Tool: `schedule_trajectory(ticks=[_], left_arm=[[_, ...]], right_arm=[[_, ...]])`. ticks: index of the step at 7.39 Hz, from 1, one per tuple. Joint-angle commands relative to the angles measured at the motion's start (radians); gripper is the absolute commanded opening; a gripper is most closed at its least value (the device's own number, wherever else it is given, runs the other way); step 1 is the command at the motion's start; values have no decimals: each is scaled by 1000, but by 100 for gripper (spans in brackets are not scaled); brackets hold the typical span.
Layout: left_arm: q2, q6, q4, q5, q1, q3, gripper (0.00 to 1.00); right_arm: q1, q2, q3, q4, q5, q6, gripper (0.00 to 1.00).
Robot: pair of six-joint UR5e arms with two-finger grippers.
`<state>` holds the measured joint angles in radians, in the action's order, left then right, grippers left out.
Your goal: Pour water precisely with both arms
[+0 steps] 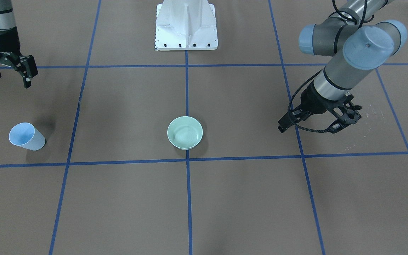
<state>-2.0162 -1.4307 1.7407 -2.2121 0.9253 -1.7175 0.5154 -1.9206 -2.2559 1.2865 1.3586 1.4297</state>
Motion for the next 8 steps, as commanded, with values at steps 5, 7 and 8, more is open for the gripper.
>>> schedule_trajectory(ticks=[5, 7, 8], left_arm=[[-6, -1, -4, -4, -2, -1, 100], [2, 1, -3, -3, -2, 1, 100], [4, 1, -1, -3, -2, 1, 100]], right_arm=[[-163, 84, 323, -256, -418, 109, 100], [-169, 94, 390, -333, -486, 51, 100], [-169, 95, 466, -487, -487, 5, 100]])
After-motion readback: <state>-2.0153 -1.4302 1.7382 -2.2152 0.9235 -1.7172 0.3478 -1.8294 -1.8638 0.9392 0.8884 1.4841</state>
